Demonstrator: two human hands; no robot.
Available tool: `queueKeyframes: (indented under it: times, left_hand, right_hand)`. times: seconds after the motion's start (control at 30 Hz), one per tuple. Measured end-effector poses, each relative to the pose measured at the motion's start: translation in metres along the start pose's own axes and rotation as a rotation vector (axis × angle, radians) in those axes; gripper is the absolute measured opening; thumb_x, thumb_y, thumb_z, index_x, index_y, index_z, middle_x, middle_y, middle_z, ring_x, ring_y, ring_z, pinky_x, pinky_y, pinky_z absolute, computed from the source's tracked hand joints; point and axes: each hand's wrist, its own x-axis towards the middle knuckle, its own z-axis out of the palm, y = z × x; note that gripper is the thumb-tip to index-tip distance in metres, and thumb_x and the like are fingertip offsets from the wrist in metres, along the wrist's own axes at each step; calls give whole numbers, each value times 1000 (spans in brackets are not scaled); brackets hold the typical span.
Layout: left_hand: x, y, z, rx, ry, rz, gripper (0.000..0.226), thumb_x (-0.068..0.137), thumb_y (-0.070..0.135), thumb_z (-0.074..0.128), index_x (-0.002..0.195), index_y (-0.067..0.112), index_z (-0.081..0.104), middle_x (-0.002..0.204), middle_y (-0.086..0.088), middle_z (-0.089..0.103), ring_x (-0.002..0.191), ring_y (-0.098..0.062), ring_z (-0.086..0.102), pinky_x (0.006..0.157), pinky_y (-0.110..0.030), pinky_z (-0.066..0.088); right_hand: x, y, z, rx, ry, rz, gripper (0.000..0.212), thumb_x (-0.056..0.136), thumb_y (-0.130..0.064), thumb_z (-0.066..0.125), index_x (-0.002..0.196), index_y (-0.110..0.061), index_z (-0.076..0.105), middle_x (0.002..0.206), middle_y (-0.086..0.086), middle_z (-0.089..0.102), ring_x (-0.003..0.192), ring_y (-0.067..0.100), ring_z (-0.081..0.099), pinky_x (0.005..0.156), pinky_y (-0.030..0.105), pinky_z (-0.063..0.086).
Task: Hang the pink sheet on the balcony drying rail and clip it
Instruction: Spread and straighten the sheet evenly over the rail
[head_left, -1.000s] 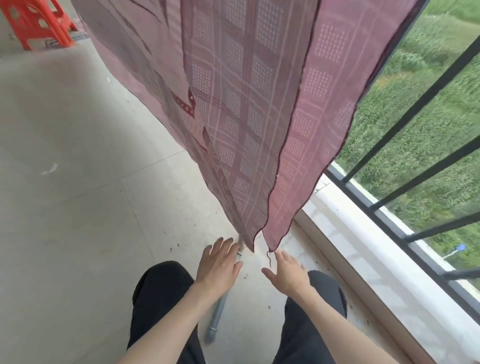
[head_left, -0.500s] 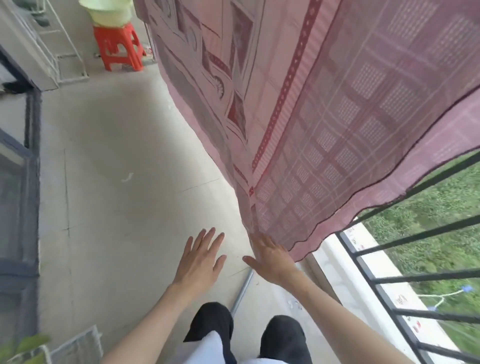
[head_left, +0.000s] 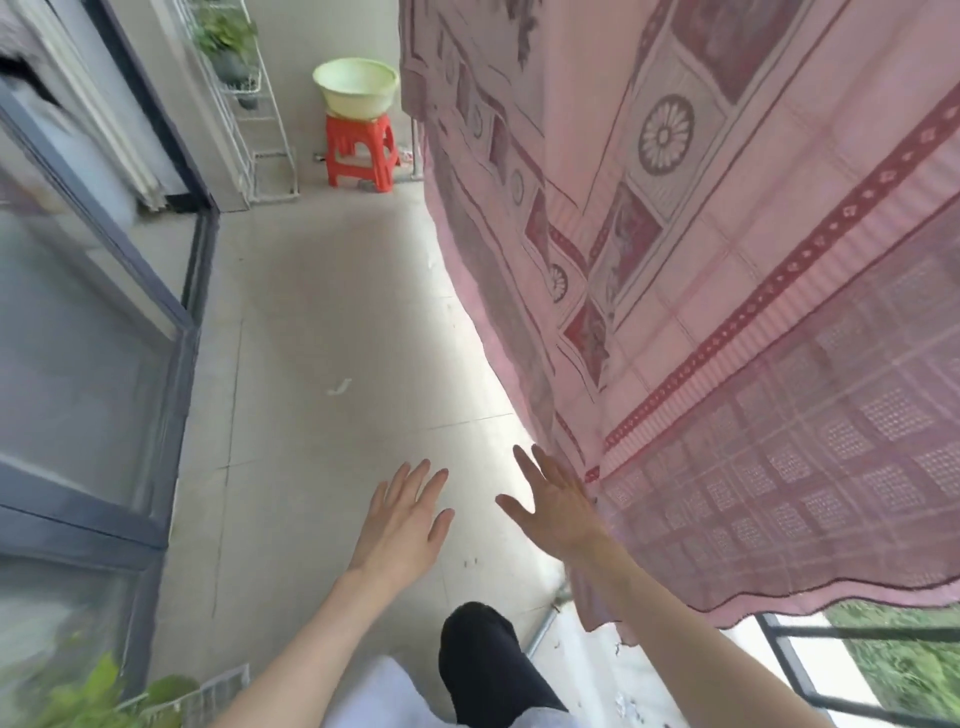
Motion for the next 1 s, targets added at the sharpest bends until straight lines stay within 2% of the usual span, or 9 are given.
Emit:
queueKeyframes:
  times: [0.13, 0.27, 0.37, 0.43, 0.63, 0.77, 0.87, 0.93, 1.0]
  left_hand:
    - [49, -23, -7, -18, -25, 9, 49, 98, 36, 29, 144, 20, 26, 154, -3, 19, 143, -23, 11, 116, -36, 11]
    - [128, -39, -15, -111, -31, 59, 59, 88, 46, 26, 124, 10, 55, 130, -11, 55, 126, -32, 46, 105, -41, 35]
    - [190, -32, -36, -228, -149, 59, 37, 95, 30, 44, 127, 14, 51, 131, -3, 52, 127, -22, 42, 104, -27, 30]
    - [232, -21, -50, -352, -178, 27, 35, 94, 26, 49, 128, 15, 50, 131, -2, 51, 124, -19, 43, 100, -22, 29]
    - [333, 23, -79, -685, -312, -85, 34, 90, 22, 57, 121, 9, 56, 124, -7, 58, 114, -24, 55, 99, -33, 42]
    - [397, 46, -83, -828, -458, -135, 49, 86, 21, 63, 129, 5, 47, 131, -13, 54, 117, -30, 53, 100, -43, 44]
    - [444, 60, -82, -816, -514, -128, 64, 83, 29, 67, 135, 6, 38, 133, -14, 51, 120, -31, 50, 102, -46, 41]
    - [470, 65, -80, -769, -499, -69, 51, 81, 31, 68, 123, 6, 51, 124, -14, 58, 114, -32, 55, 99, -44, 45]
    - [489, 65, -77, -727, -443, 44, 17, 82, 28, 67, 90, 13, 65, 110, -16, 66, 107, -33, 60, 95, -45, 48]
  right_hand:
    - [51, 4, -3, 65, 35, 50, 70, 92, -58, 31, 149, -28, 2, 159, 1, 4, 145, 21, 7, 118, 40, 13]
    - [103, 14, -10, 167, 106, 198, 74, 89, -64, 26, 149, -24, 9, 157, 2, 15, 143, 21, 20, 116, 38, 21]
    - [129, 20, -19, 401, 216, 356, 66, 92, -53, 36, 147, -21, 18, 152, 3, 31, 136, 24, 34, 109, 45, 35]
    - [140, 19, -27, 582, 295, 473, 63, 92, -51, 40, 145, -19, 26, 147, 4, 40, 131, 23, 43, 105, 44, 40]
    - [157, 16, -49, 942, 600, 835, 48, 93, -31, 51, 134, -7, 44, 127, 7, 60, 112, 24, 58, 92, 31, 44]
    - [178, 18, -52, 874, 800, 1040, 45, 90, -26, 58, 128, -4, 48, 120, 11, 62, 100, 26, 63, 85, 34, 49]
    - [200, 23, -55, 767, 859, 1189, 55, 88, -28, 60, 133, -3, 40, 128, 17, 54, 109, 34, 58, 87, 40, 48]
    - [214, 28, -55, 697, 883, 1284, 64, 87, -33, 60, 138, -7, 34, 132, 16, 51, 114, 36, 55, 86, 44, 48]
    - [228, 33, -56, 615, 884, 1354, 67, 86, -41, 59, 139, -10, 32, 132, 13, 51, 111, 35, 57, 79, 44, 50]
